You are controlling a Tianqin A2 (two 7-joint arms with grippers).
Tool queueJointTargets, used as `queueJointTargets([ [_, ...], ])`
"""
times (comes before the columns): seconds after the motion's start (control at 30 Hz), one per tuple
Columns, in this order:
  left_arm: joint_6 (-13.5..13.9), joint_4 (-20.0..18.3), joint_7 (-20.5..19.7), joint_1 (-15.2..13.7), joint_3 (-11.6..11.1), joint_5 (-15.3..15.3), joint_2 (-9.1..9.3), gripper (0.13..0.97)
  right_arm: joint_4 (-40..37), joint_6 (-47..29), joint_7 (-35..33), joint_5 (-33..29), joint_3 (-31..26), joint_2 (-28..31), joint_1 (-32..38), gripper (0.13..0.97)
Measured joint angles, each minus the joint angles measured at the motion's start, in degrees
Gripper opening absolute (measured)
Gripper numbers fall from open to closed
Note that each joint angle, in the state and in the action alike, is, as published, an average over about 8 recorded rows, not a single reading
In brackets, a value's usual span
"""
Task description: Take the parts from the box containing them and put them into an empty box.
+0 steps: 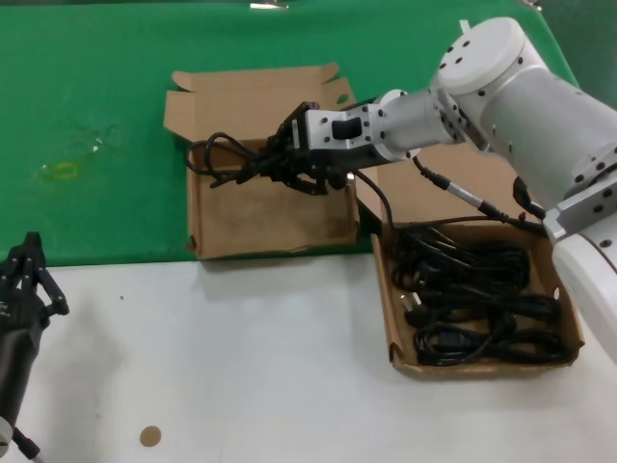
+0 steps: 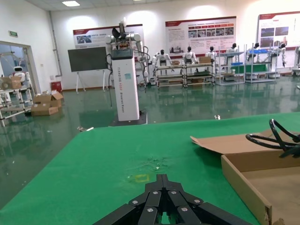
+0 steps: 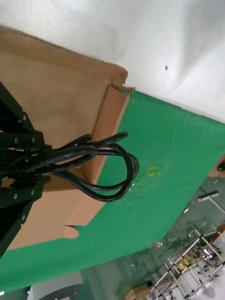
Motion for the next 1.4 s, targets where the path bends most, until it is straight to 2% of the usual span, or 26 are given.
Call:
queueJointTargets([
  [0.17, 0.00, 0.00, 0.00, 0.00, 0.00, 0.00, 0.00, 0.144, -1.08, 0.89, -1.22, 0.22, 0.62, -0.40, 0.37, 0.280],
  [0.3, 0.00, 0.00, 0.00, 0.00, 0.00, 0.00, 0.00, 0.144, -1.26, 1.16, -1.57, 0.20, 0.86, -0.55, 0.42, 0.280],
  [0.6, 0.00, 0.00, 0.00, 0.00, 0.00, 0.00, 0.00, 0.144, 1.53, 0.43, -0.18, -0.44, 0.57, 0.08, -0.46, 0.419],
  [0.83, 0.00, 0.00, 0.00, 0.00, 0.00, 0.00, 0.00, 0.144, 7.54, -0.74, 3.59, -1.40, -0.33, 1.86, -2.38, 0.602],
  [1.17, 0.00, 0.00, 0.00, 0.00, 0.00, 0.00, 0.00, 0.154, 9.89, -0.21, 4.85, -1.21, -0.09, 2.44, -3.92, 0.814],
  [1.3, 0.00, 0.00, 0.00, 0.00, 0.00, 0.00, 0.00, 0.173, 12.43, 1.30, 6.00, -0.39, 0.84, 2.90, -6.47, 0.814],
  [1.4, 0.00, 0.00, 0.00, 0.00, 0.00, 0.00, 0.00, 0.183, 15.05, 2.86, 7.17, 0.47, 1.79, 3.37, -9.08, 0.856],
])
